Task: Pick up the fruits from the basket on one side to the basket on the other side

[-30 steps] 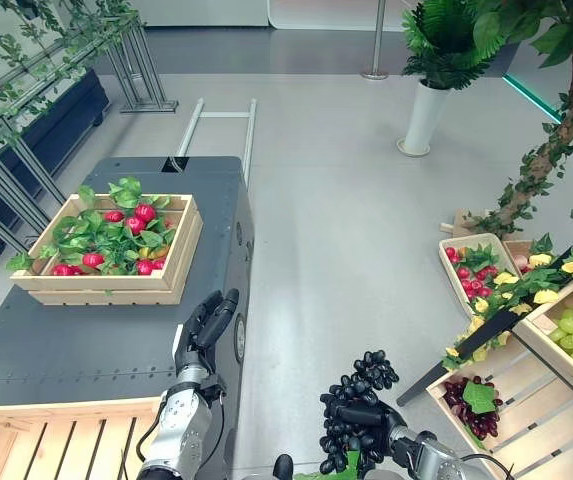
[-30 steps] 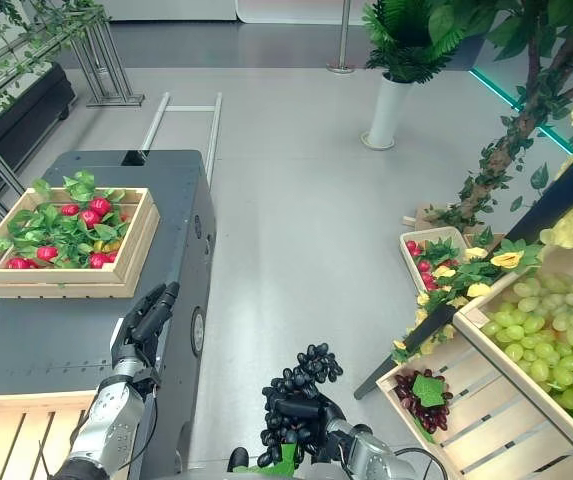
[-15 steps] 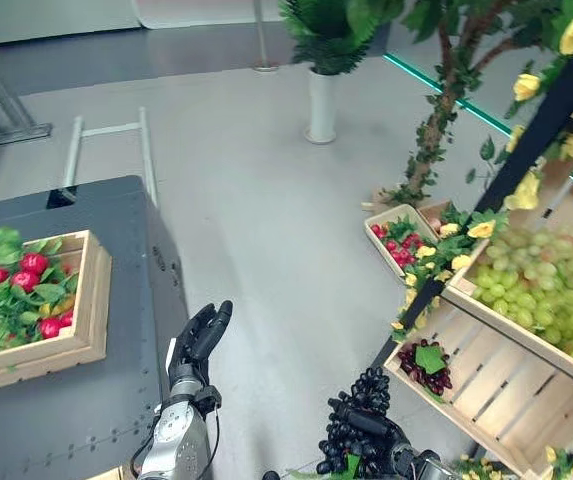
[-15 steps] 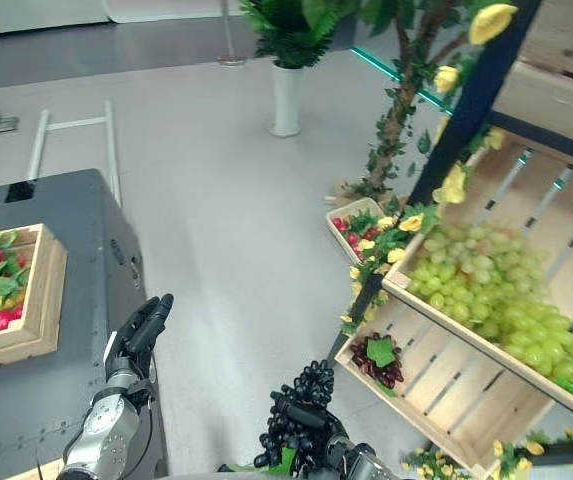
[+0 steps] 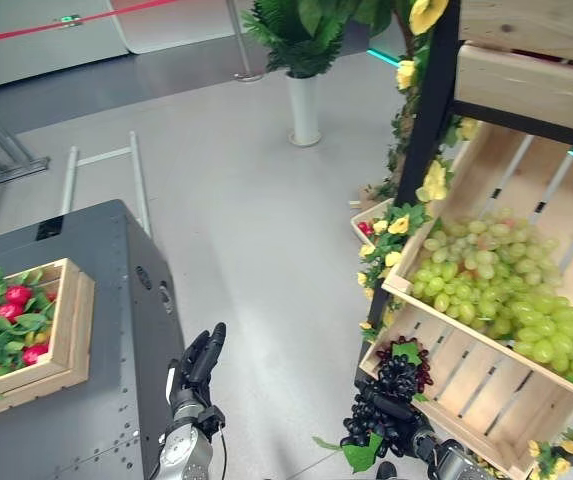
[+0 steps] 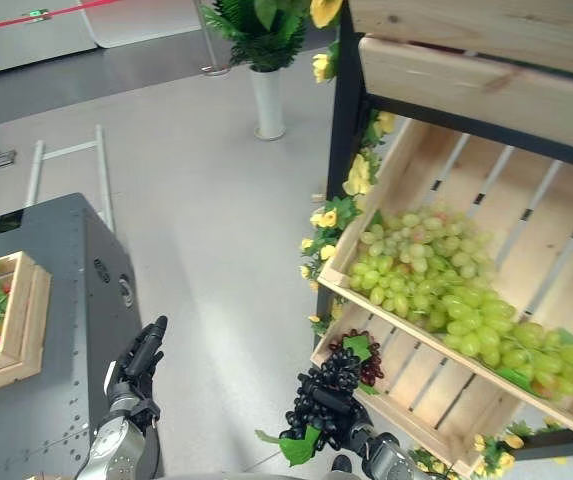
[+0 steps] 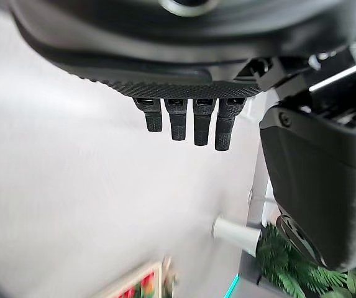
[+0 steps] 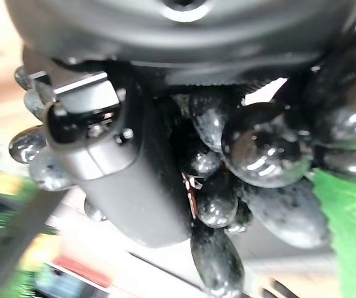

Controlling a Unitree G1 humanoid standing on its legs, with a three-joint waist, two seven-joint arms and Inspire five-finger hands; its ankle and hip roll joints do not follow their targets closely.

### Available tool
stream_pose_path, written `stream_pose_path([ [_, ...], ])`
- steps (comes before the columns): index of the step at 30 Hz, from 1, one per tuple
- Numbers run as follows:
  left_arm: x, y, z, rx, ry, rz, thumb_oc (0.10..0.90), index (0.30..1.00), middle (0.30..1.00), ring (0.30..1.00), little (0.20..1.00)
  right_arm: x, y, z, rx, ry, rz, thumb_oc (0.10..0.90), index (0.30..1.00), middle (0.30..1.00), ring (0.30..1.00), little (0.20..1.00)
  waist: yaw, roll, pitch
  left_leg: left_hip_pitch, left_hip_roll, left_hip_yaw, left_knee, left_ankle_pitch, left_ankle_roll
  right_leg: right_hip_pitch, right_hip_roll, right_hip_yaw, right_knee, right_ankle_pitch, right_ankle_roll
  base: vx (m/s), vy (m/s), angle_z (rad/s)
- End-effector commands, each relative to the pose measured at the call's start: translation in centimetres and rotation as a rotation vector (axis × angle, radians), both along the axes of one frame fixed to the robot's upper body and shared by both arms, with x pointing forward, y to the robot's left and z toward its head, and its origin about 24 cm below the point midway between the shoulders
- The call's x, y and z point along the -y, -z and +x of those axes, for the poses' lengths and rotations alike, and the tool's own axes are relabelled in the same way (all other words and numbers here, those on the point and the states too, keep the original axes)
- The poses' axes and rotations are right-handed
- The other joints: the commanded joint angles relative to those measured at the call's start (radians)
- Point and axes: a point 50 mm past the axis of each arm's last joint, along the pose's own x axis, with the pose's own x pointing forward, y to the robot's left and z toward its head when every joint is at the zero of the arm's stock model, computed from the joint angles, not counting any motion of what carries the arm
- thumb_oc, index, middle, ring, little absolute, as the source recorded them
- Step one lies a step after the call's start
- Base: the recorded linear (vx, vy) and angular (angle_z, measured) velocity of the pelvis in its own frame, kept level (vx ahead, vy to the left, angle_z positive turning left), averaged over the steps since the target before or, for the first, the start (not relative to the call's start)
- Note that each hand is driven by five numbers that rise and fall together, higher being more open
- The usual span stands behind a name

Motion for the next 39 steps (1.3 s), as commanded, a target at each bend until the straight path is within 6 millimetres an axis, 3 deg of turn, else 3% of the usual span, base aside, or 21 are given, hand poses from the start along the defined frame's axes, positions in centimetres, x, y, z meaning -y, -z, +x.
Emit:
stream_pose_path([
  [1, -1.5, -3.1, 2.7, 0.167, 0.024, 0.066, 0.8, 0.9, 0.9, 0.9, 0.9, -3.0, -3.5, 4.3, 0.272, 0.102, 0.135, 0.4, 0.3, 0.3, 0.3, 0.3, -0.031, -0.07, -0.027, -0.064, -0.116, -0.014, 0.002, -0.054, 0.067, 0.062, -0.017, -0.005, 0.002, -0.084, -0.032, 0.05, -0.195, -0.13],
  [10, -1.4, -2.5, 1.8, 0.126, 0.009, 0.073, 0.8, 0.9, 0.9, 0.9, 0.9, -3.5, -2.8, 3.6, 0.21, 0.082, 0.126, 0.4, 0.3, 0.3, 0.3, 0.3, -0.046, -0.071, -0.03, -0.037, -0.085, 0.011, 0.002, -0.035, 0.04, 0.088, 0.02, -0.001, 0.002, -0.12, -0.067, 0.04, -0.127, -0.03],
  [13, -1.2, -2.6, 1.9, 0.138, 0.025, 0.068, 0.8, 0.9, 0.9, 0.9, 0.9, -3.0, -2.9, 3.8, 0.217, 0.102, 0.107, 0.4, 0.3, 0.3, 0.3, 0.3, -0.042, -0.084, -0.021, -0.099, -0.103, -0.002, 0.164, -0.073, 0.045, 0.085, 0.016, 0.02, 0.002, -0.113, -0.084, 0.01, 0.023, -0.02],
  [14, -0.9, -2.7, 2.1, 0.146, 0.04, 0.067, 0.8, 0.9, 0.9, 0.9, 0.9, -2.7, -3.3, 4.0, 0.234, 0.116, 0.08, 0.4, 0.3, 0.3, 0.3, 0.3, -0.04, -0.091, -0.006, -0.17, -0.129, -0.026, 0.338, -0.122, 0.061, 0.076, 0.009, 0.041, 0.019, -0.119, -0.093, -0.02, 0.123, -0.04],
  [15, -0.9, -2.8, 2.2, 0.158, 0.042, 0.063, 0.8, 0.9, 0.9, 0.9, 0.9, -2.6, -3.6, 4.2, 0.253, 0.11, 0.061, 0.4, 0.3, 0.3, 0.3, 0.3, -0.036, -0.085, 0.009, -0.238, -0.155, -0.086, 0.401, -0.113, 0.059, 0.055, 0.012, 0.061, 0.048, -0.122, -0.094, -0.04, 0.25, 0.08],
  [16, -0.7, -3.2, 2.5, 0.177, 0.043, 0.07, 0.8, 0.9, 0.9, 0.9, 0.9, -2.5, -4.1, 4.5, 0.287, 0.086, 0.037, 0.4, 0.3, 0.3, 0.3, 0.3, -0.028, -0.072, 0.025, -0.24, -0.187, -0.137, 0.265, -0.09, 0.059, 0.019, 0.015, 0.092, 0.078, -0.114, -0.076, -0.05, 0.232, 0.11],
  [18, -0.4, -3.4, 3.3, 0.175, 0.047, 0.07, 0.8, 0.9, 0.9, 0.9, 0.9, -1.7, -4.6, 5.2, 0.303, 0.101, -0.008, 0.4, 0.3, 0.3, 0.3, 0.3, -0.039, -0.061, 0.037, -0.218, -0.179, -0.124, 0.236, -0.108, 0.079, -0.021, 0.015, 0.109, 0.105, -0.12, -0.072, -0.04, 0.218, -0.46],
  [19, -0.2, -4.0, 4.3, 0.2, 0.064, 0.088, 0.8, 0.9, 0.9, 0.9, 0.9, -1.8, -5.5, 6.2, 0.354, 0.109, 0.003, 0.4, 0.3, 0.3, 0.3, 0.3, -0.032, -0.056, 0.05, -0.219, -0.186, -0.134, 0.202, -0.104, 0.082, -0.046, 0.011, 0.079, 0.125, -0.127, -0.066, -0.05, 0.15, -1.2],
  [22, -1.2, -4.2, 4.5, 0.178, 0.031, 0.133, 0.8, 0.9, 0.9, 0.9, 0.9, -2.6, -6.1, 7.1, 0.386, 0.102, 0.033, 0.4, 0.3, 0.3, 0.3, 0.3, -0.011, -0.05, 0.064, -0.198, -0.167, -0.08, 0.178, -0.106, 0.095, -0.091, -0.029, 0.001, 0.224, -0.153, -0.045, -0.02, 0.01, -1.07],
  [24, -1.8, -4.0, 4.2, 0.171, 0.0, 0.123, 0.8, 0.9, 0.9, 0.9, 0.9, -3.1, -6.2, 7.4, 0.395, 0.098, 0.036, 0.4, 0.3, 0.3, 0.3, 0.3, 0.002, -0.046, 0.074, -0.207, -0.159, -0.068, 0.204, -0.115, 0.101, -0.105, -0.066, -0.012, 0.266, -0.158, -0.041, -0.01, -0.071, -0.74],
  [26, -2.5, -4.2, 4.0, 0.191, -0.012, 0.124, 0.8, 0.9, 0.9, 0.9, 0.9, -3.3, -6.2, 7.7, 0.407, 0.126, 0.051, 0.4, 0.3, 0.3, 0.3, 0.3, 0.021, -0.041, 0.098, -0.227, -0.144, -0.064, 0.279, -0.159, 0.104, -0.115, -0.127, -0.021, 0.309, -0.164, -0.04, -0.04, -0.184, -0.35],
  [27, -2.5, -4.3, 4.1, 0.206, -0.018, 0.095, 0.8, 0.9, 0.9, 0.9, 0.9, -3.1, -6.5, 8.3, 0.428, 0.144, 0.047, 0.4, 0.3, 0.3, 0.3, 0.3, 0.036, -0.04, 0.115, -0.256, -0.133, -0.052, 0.345, -0.189, 0.105, -0.122, -0.168, -0.03, 0.296, -0.135, -0.034, -0.09, -0.181, 0.06],
  [28, -2.5, -4.4, 4.1, 0.207, -0.025, 0.088, 0.8, 0.9, 0.9, 0.9, 0.9, -3.2, -6.6, 8.5, 0.431, 0.143, 0.046, 0.4, 0.3, 0.3, 0.3, 0.3, 0.038, -0.042, 0.117, -0.264, -0.126, -0.042, 0.358, -0.195, 0.104, -0.12, -0.172, -0.037, 0.289, -0.132, -0.032, -0.04, -0.333, 0.06],
  [29, -2.8, -4.0, 3.7, 0.168, -0.075, 0.077, 0.8, 0.9, 0.9, 0.9, 0.9, -3.7, -6.7, 8.7, 0.399, 0.14, 0.021, 0.4, 0.3, 0.3, 0.3, 0.3, 0.039, -0.048, 0.12, -0.287, -0.089, -0.007, 0.425, -0.227, 0.095, -0.107, -0.148, -0.053, 0.287, -0.166, -0.031, -0.01, -0.254, -0.05],
  [31, -2.3, -3.9, 3.8, 0.174, -0.119, -0.001, 0.8, 0.9, 0.9, 0.9, 0.9, -4.6, -7.9, 9.4, 0.454, 0.121, 0.016, 0.4, 0.3, 0.3, 0.3, 0.3, 0.031, -0.045, 0.14, -0.3, -0.08, -0.022, 0.431, -0.222, 0.095, -0.137, -0.14, -0.03, 0.326, -0.192, -0.03, -0.02, -0.205, -0.14],
  [35, -1.5, -3.8, 3.9, 0.204, -0.09, -0.018, 0.8, 0.9, 0.9, 0.9, 0.9, -3.1, -7.9, 9.3, 0.498, 0.123, -0.011, 0.4, 0.3, 0.3, 0.3, 0.3, 0.03, -0.051, 0.135, -0.293, -0.074, -0.039, 0.392, -0.181, 0.072, -0.102, -0.117, -0.04, 0.278, -0.188, -0.04, 0.01, -0.1, -0.07],
  [39, -1.0, -4.6, 4.4, 0.228, -0.057, -0.016, 0.8, 0.9, 0.9, 0.9, 0.9, -2.6, -9.0, 9.9, 0.527, 0.133, -0.059, 0.4, 0.3, 0.3, 0.3, 0.3, 0.028, -0.054, 0.149, -0.307, -0.066, -0.043, 0.43, -0.19, 0.064, -0.111, -0.123, -0.049, 0.314, -0.203, -0.041, -0.01, -0.035, -0.03],
])
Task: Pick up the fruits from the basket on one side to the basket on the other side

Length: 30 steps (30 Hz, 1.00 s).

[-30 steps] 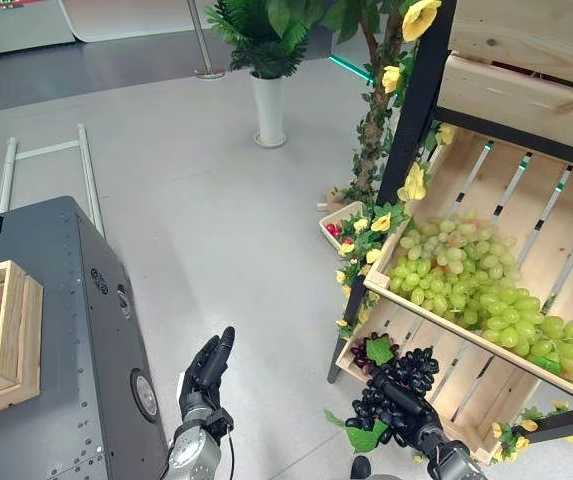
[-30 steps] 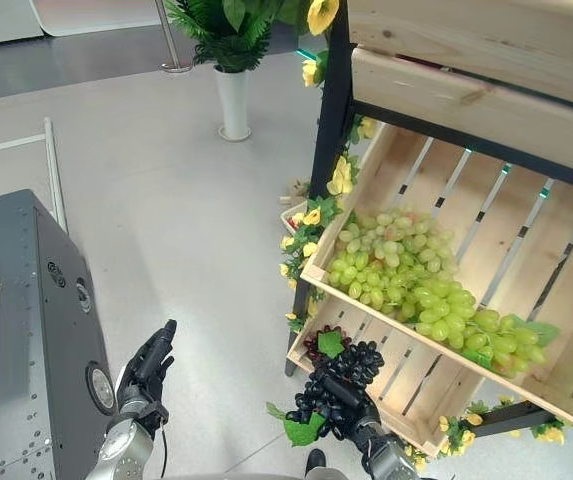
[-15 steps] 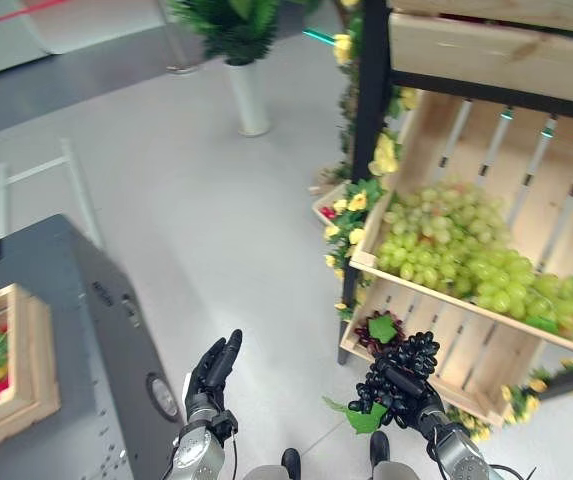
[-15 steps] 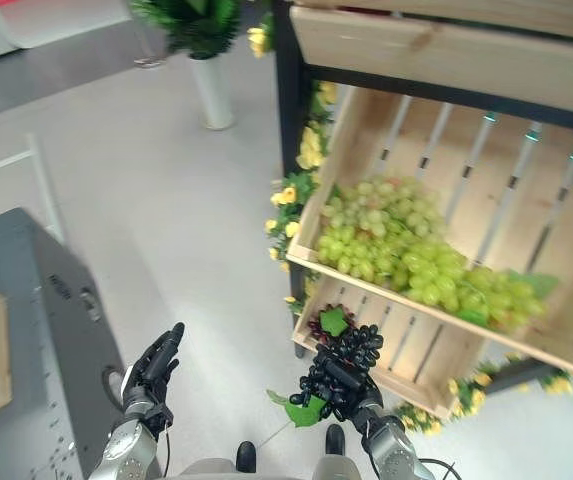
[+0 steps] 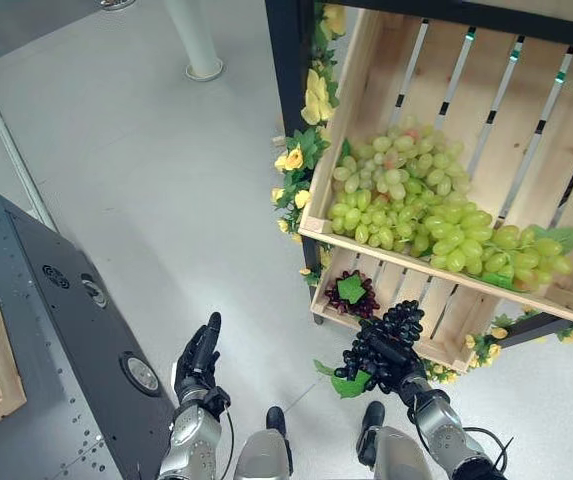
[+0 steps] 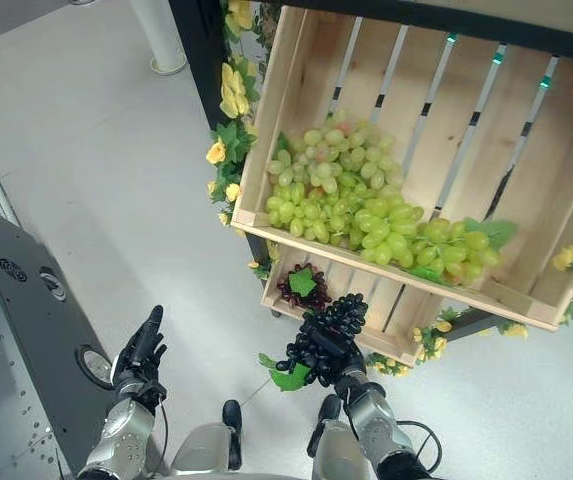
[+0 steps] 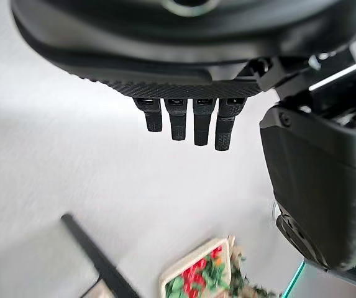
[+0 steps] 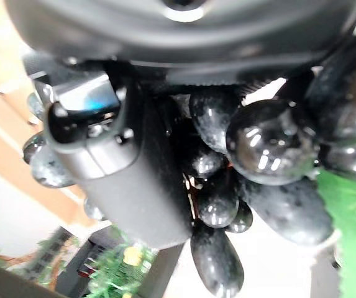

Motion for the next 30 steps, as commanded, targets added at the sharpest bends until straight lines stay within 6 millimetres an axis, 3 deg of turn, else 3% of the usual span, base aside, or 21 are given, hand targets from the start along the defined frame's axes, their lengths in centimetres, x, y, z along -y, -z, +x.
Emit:
stream_pose_path([
  [1, -1.2, -4.4, 2.4, 0.229, 0.054, 0.096, 0.8, 0.9, 0.9, 0.9, 0.9, -0.5, -5.7, 3.8, 0.318, 0.018, -0.022, 0.4, 0.3, 0.3, 0.3, 0.3, 0.006, -0.043, -0.011, -0.059, -0.038, 0.002, 0.21, -0.159, 0.026, 0.1, -0.068, 0.032, 0.037, -0.088, 0.025, -0.01, -0.012, 0.04],
  [5, -1.0, -5.4, 3.2, 0.27, 0.082, 0.122, 0.8, 0.9, 0.9, 0.9, 0.9, 0.4, -8.3, 5.6, 0.422, 0.049, -0.071, 0.4, 0.3, 0.3, 0.3, 0.3, 0.012, -0.041, 0.025, -0.12, -0.026, 0.003, 0.306, -0.196, 0.028, 0.038, -0.08, 0.033, 0.144, -0.118, 0.02, -0.08, 0.0, 0.07],
  [8, -0.7, -6.8, 4.6, 0.332, 0.101, 0.136, 0.8, 0.9, 0.9, 0.9, 0.9, 2.1, -13.5, 9.3, 0.549, 0.124, -0.13, 0.4, 0.3, 0.3, 0.3, 0.3, 0.021, -0.031, 0.084, -0.244, -0.021, -0.024, 0.444, -0.241, 0.032, -0.078, -0.101, 0.047, 0.291, -0.158, -0.002, -0.22, 0.04, 0.08],
  [11, -0.3, -7.3, 5.1, 0.354, 0.107, 0.131, 0.8, 0.9, 0.9, 0.9, 0.9, 3.4, -16.3, 10.8, 0.612, 0.168, -0.168, 0.4, 0.3, 0.3, 0.3, 0.3, 0.026, -0.025, 0.103, -0.294, -0.025, -0.031, 0.487, -0.255, 0.042, -0.136, -0.109, 0.05, 0.351, -0.175, -0.014, -0.14, 0.042, 0.19],
  [13, 0.0, -7.8, 5.5, 0.377, 0.123, 0.125, 0.8, 0.9, 0.9, 0.9, 0.9, 5.7, -20.3, 12.3, 0.695, 0.221, -0.259, 0.4, 0.3, 0.3, 0.3, 0.3, 0.041, -0.014, 0.13, -0.382, -0.035, -0.051, 0.576, -0.278, 0.053, -0.225, -0.127, 0.055, 0.45, -0.202, -0.03, -0.16, 0.057, 0.19],
  [23, 1.2, -9.7, 6.5, 0.47, 0.193, 0.104, 0.8, 0.9, 0.9, 0.9, 0.9, 12.1, -31.6, 14.4, 0.741, 0.403, -0.591, 0.4, 0.3, 0.3, 0.3, 0.3, 0.097, 0.005, 0.191, -0.627, -0.083, -0.105, 0.766, -0.302, 0.084, -0.496, -0.164, 0.084, 0.678, -0.237, -0.059, -0.07, 0.031, 0.21],
  [28, 1.2, -10.4, 6.6, 0.496, 0.211, 0.102, 0.8, 0.9, 0.9, 0.9, 0.9, 13.6, -34.9, 14.3, 0.697, 0.495, -0.759, 0.4, 0.3, 0.3, 0.3, 0.3, 0.113, 0.01, 0.191, -0.712, -0.086, -0.124, 0.817, -0.3, 0.097, -0.581, -0.163, 0.09, 0.741, -0.25, -0.076, -0.02, -0.004, 0.1],
  [30, 1.1, -10.6, 6.6, 0.503, 0.221, 0.103, 0.8, 0.9, 0.9, 0.9, 0.9, 14.7, -35.6, 14.2, 0.617, 0.51, -0.917, 0.4, 0.3, 0.3, 0.3, 0.3, 0.119, 0.01, 0.191, -0.747, -0.085, -0.131, 0.842, -0.298, 0.102, -0.613, -0.161, 0.093, 0.766, -0.253, -0.082, -0.01, -0.001, 0.06],
])
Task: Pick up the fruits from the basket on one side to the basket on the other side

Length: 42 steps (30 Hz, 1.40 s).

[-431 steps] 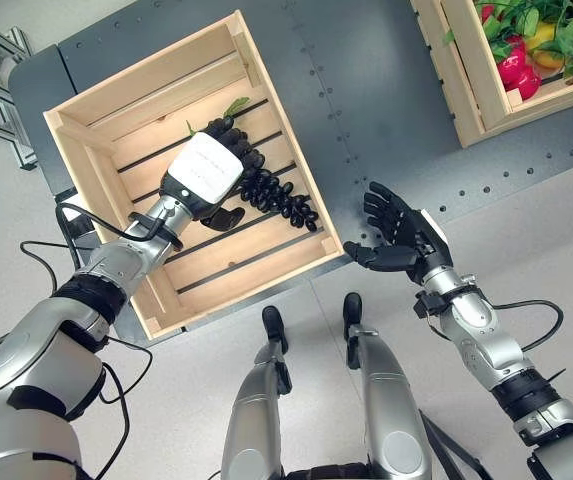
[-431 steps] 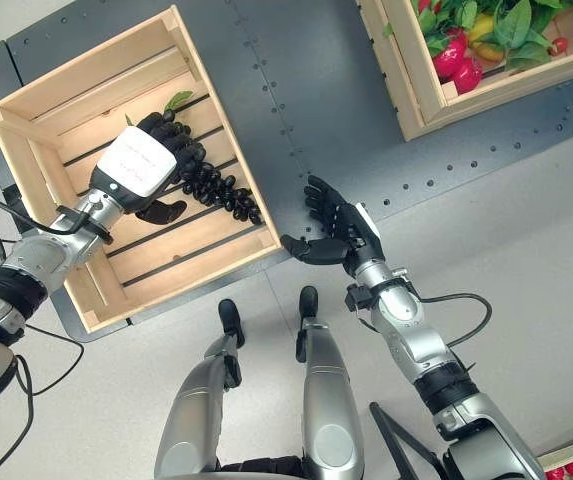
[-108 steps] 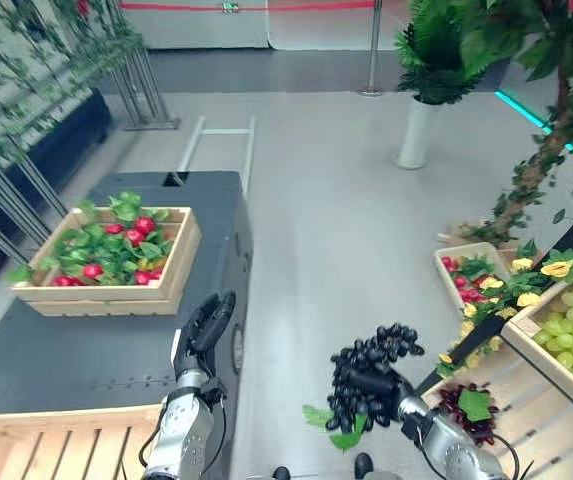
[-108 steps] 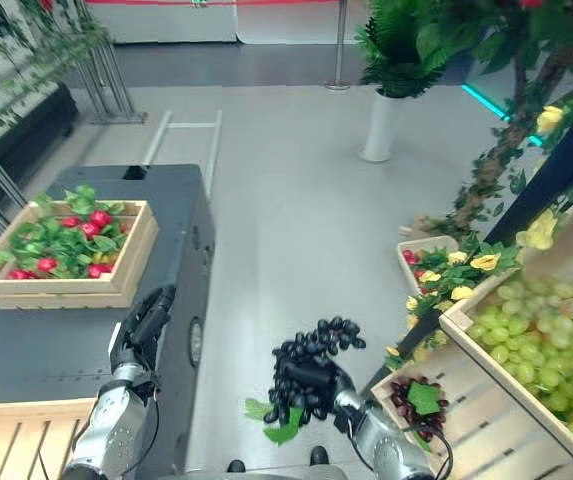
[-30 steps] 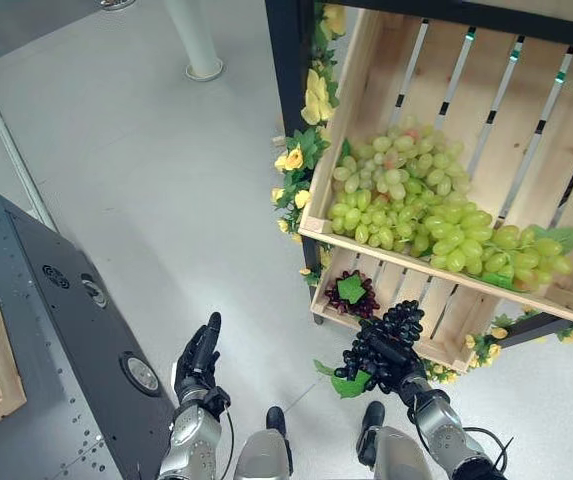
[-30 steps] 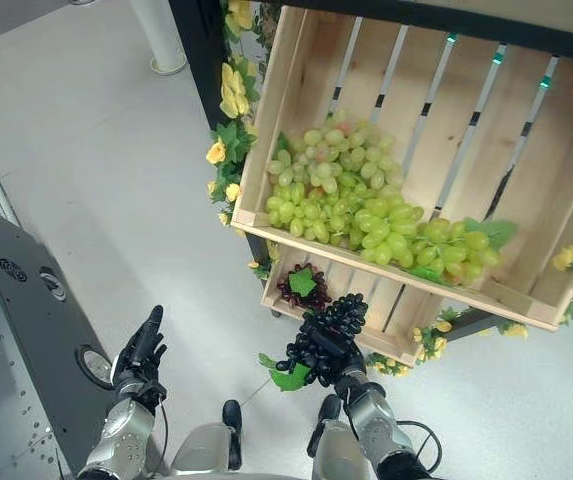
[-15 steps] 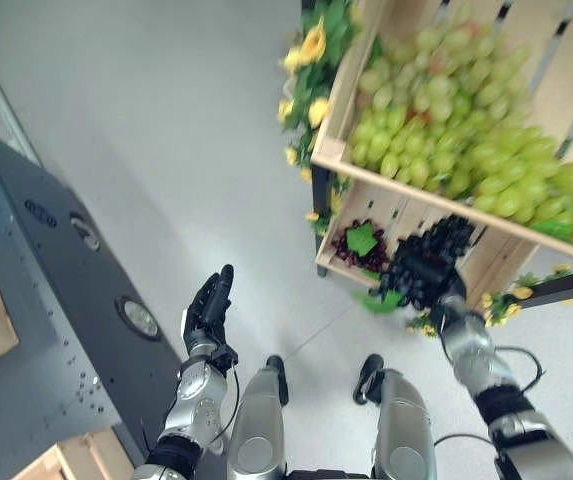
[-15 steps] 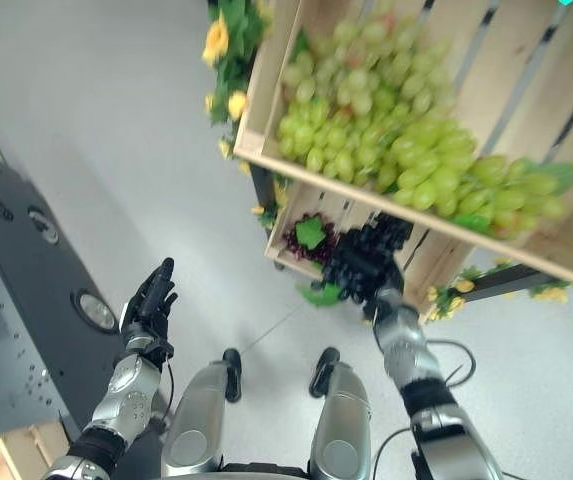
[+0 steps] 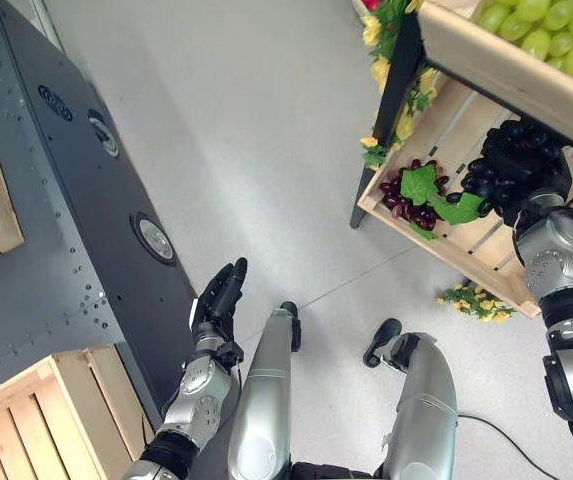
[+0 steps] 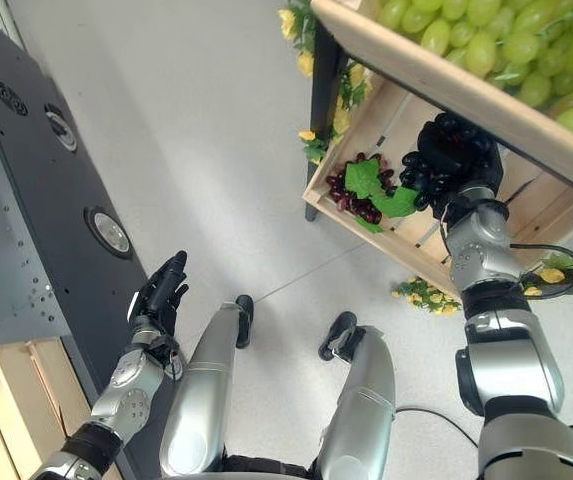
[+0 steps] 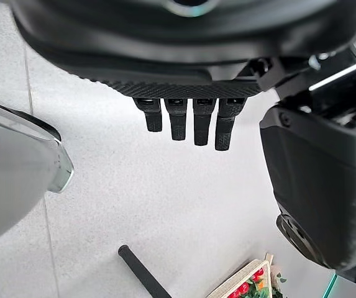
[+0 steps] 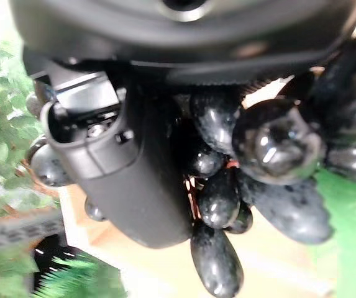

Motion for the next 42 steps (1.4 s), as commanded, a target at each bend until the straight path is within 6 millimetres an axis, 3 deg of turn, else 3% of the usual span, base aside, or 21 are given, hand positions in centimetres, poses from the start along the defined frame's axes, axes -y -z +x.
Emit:
stream_pose_path([
  [1, -0.5, -4.3, 0.5, 0.242, 0.002, -0.027, 0.8, 0.9, 0.9, 0.9, 0.9, 3.3, -9.0, -1.7, 0.104, 0.202, -0.347, 0.4, 0.3, 0.3, 0.3, 0.3, 0.014, 0.008, -0.013, -0.002, -0.02, 0.034, 0.082, -0.131, 0.094, 0.032, 0.036, 0.061, 0.04, -0.047, -0.027, -0.02, -0.004, 0.06],
  [13, -0.6, -5.5, 0.9, 0.278, 0.01, -0.003, 0.8, 0.9, 0.9, 0.9, 0.9, 5.7, -10.3, -2.6, -0.112, 0.457, -0.639, 0.4, 0.3, 0.3, 0.3, 0.3, 0.02, 0.002, -0.013, -0.055, -0.014, 0.02, 0.065, -0.105, 0.096, -0.008, 0.051, 0.05, 0.032, -0.031, -0.028, -0.02, -0.015, 0.04],
  [15, -0.8, -5.4, 0.8, 0.277, 0.004, -0.006, 0.8, 0.9, 0.9, 0.9, 0.9, 6.1, -10.5, -2.8, -0.177, 0.503, -0.72, 0.78, 0.869, 0.869, 0.869, 0.869, 0.02, 0.003, -0.013, -0.055, -0.011, 0.021, 0.052, -0.097, 0.096, -0.007, 0.052, 0.046, 0.023, -0.025, -0.028, -0.05, -0.006, 0.01],
  [16, -0.8, -5.5, 0.7, 0.28, 0.0, -0.008, 0.8, 0.9, 0.9, 0.9, 0.9, 6.3, -10.6, -2.9, -0.199, 0.535, -0.747, 0.8, 0.9, 0.9, 0.9, 0.9, 0.02, 0.004, -0.013, -0.055, -0.01, 0.023, 0.045, -0.093, 0.095, -0.007, 0.054, 0.045, 0.016, -0.021, -0.027, -0.04, 0.0, 0.0],
  [31, -0.2, -6.0, 0.9, 0.294, 0.017, -0.027, 0.8, 0.9, 0.9, 0.9, 0.9, 7.4, -9.7, -3.2, -0.271, 0.556, -0.696, 0.8, 0.9, 0.9, 0.9, 0.9, 0.017, 0.015, -0.013, -0.013, -0.007, 0.043, -0.02, -0.074, 0.088, 0.025, 0.06, 0.033, -0.037, -0.008, -0.024, 0.0, 0.0, 0.0],
  [42, 0.1, -6.4, 0.8, 0.304, 0.025, -0.038, 0.8, 0.9, 0.9, 0.9, 0.9, 6.6, -9.0, -2.6, -0.244, 0.461, -0.651, 0.8, 0.9, 0.9, 0.9, 0.9, 0.015, 0.009, -0.013, 0.022, -0.006, 0.05, -0.029, -0.081, 0.089, 0.052, 0.06, 0.028, -0.044, -0.014, -0.027, 0.0, 0.003, -0.01],
])
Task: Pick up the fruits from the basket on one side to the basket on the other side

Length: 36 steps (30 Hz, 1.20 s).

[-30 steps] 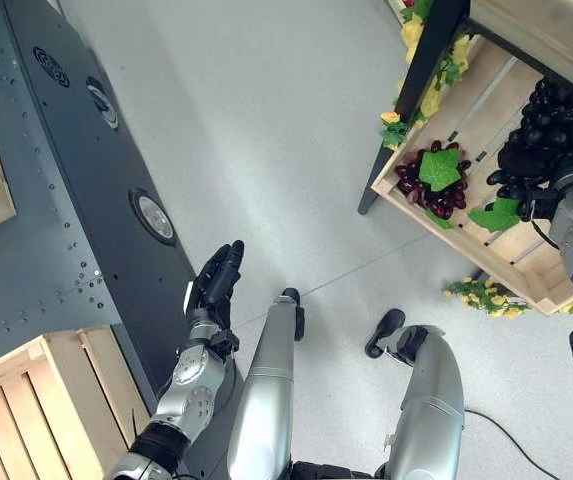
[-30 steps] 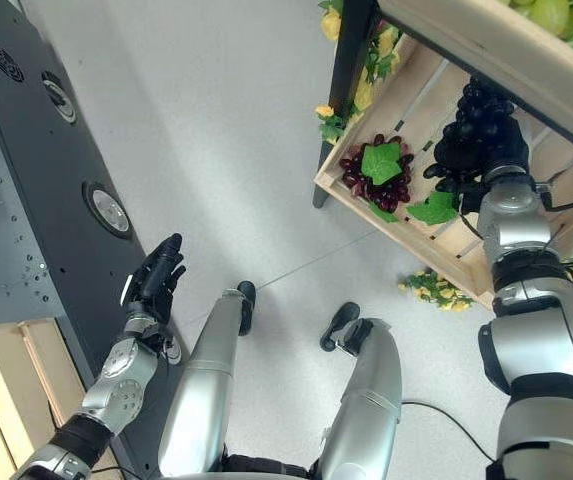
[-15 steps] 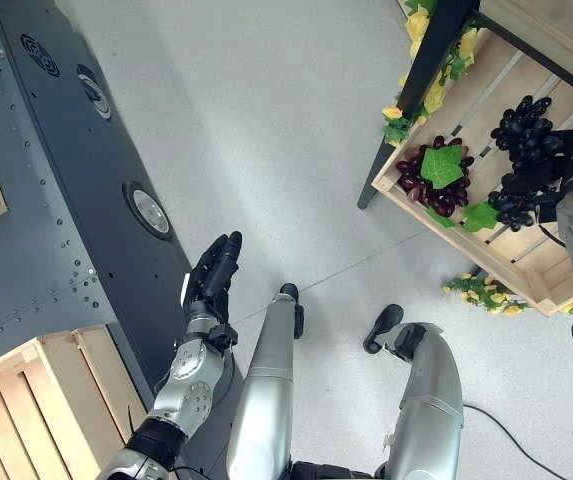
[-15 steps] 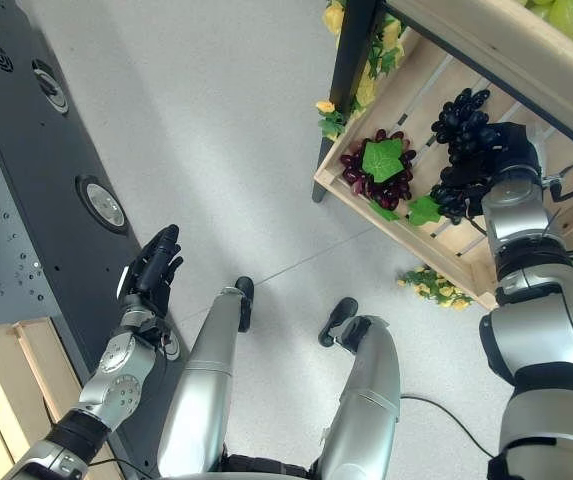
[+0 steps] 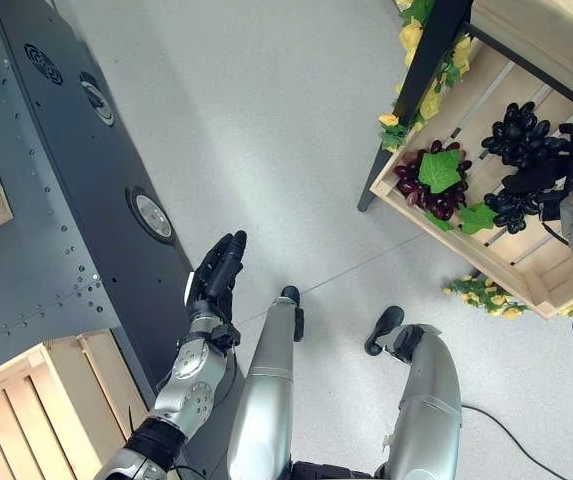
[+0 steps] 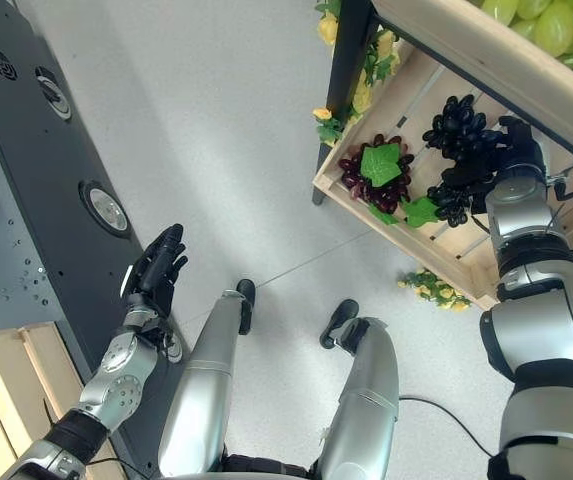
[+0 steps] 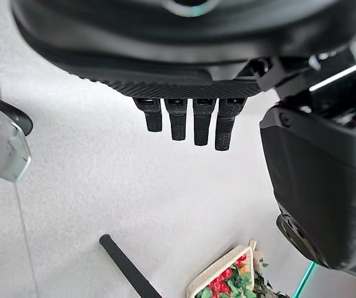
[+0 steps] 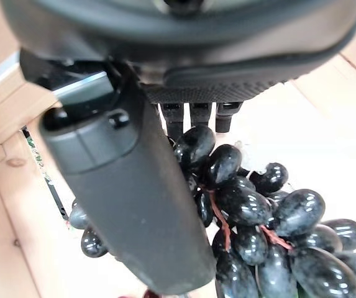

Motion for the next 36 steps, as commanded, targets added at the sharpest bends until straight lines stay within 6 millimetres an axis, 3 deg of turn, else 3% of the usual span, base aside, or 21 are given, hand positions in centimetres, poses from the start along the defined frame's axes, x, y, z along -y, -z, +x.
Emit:
stream_pose_path([
  [1, 0.0, -2.8, -0.4, 0.173, -0.007, -0.03, 0.8, 0.9, 0.9, 0.9, 0.9, 2.9, -6.8, -2.2, 0.208, 0.06, -0.092, 0.8, 0.9, 0.9, 0.9, 0.9, 0.008, 0.01, -0.015, 0.092, 0.003, 0.074, -0.034, -0.083, 0.088, 0.113, 0.034, 0.01, -0.037, -0.019, -0.028, 0.0, 0.0, 0.0],
  [6, 0.0, -2.5, -0.5, 0.166, -0.01, -0.03, 0.8, 0.9, 0.9, 0.9, 0.9, 1.7, -6.0, -1.6, 0.263, -0.03, -0.012, 0.8, 0.9, 0.9, 0.9, 0.9, 0.004, 0.006, -0.015, 0.155, -0.001, 0.086, -0.067, -0.086, 0.083, 0.172, 0.032, 0.0, -0.064, -0.022, -0.024, 0.01, 0.016, -0.03],
  [11, 0.1, -1.9, -0.6, 0.148, -0.031, -0.034, 0.8, 0.9, 0.9, 0.9, 0.9, 0.0, -3.5, -0.9, 0.284, -0.14, 0.06, 0.8, 0.9, 0.9, 0.9, 0.9, -0.005, -0.001, -0.015, 0.249, 0.002, 0.106, -0.118, -0.084, 0.081, 0.26, 0.025, -0.012, -0.113, -0.018, -0.018, 0.02, 0.038, -0.04],
  [20, 0.5, -0.7, -0.6, 0.097, -0.081, -0.046, 0.8, 0.9, 0.9, 0.9, 0.9, -4.3, 5.3, -1.2, 0.22, -0.319, 0.242, 0.8, 0.9, 0.9, 0.9, 0.9, -0.051, -0.018, -0.048, 0.436, 0.03, 0.155, -0.213, -0.089, 0.075, 0.44, 0.017, -0.022, -0.206, -0.016, -0.002, 0.06, 0.048, -0.07],
  [23, 0.4, -0.3, -0.6, 0.078, -0.095, -0.04, 0.8, 0.9, 0.9, 0.9, 0.9, -5.5, 7.3, -1.6, 0.197, -0.359, 0.296, 0.8, 0.9, 0.9, 0.9, 0.9, -0.059, -0.025, -0.06, 0.471, 0.039, 0.166, -0.233, -0.09, 0.071, 0.475, 0.02, -0.025, -0.232, -0.011, 0.005, 0.05, 0.017, -0.03],
  [30, 0.2, 0.3, -0.7, 0.041, -0.107, -0.01, 0.8, 0.9, 0.9, 0.9, 0.9, -9.0, 10.0, -2.2, 0.186, -0.509, 0.43, 0.8, 0.9, 0.9, 0.9, 0.9, -0.063, -0.038, -0.082, 0.529, 0.052, 0.178, -0.271, -0.086, 0.065, 0.542, 0.023, -0.035, -0.29, 0.004, 0.019, 0.02, -0.001, -0.06],
  [36, -0.5, 2.5, -1.4, -0.064, -0.108, 0.083, 0.8, 0.9, 0.9, 0.9, 0.9, -13.7, 15.3, -4.3, 0.074, -0.666, 0.554, 0.8, 0.9, 0.9, 0.9, 0.9, -0.07, -0.053, -0.148, 0.657, 0.046, 0.195, -0.429, -0.034, 0.046, 0.678, 0.049, -0.046, -0.47, 0.056, 0.043, 0.09, -0.054, 0.01],
])
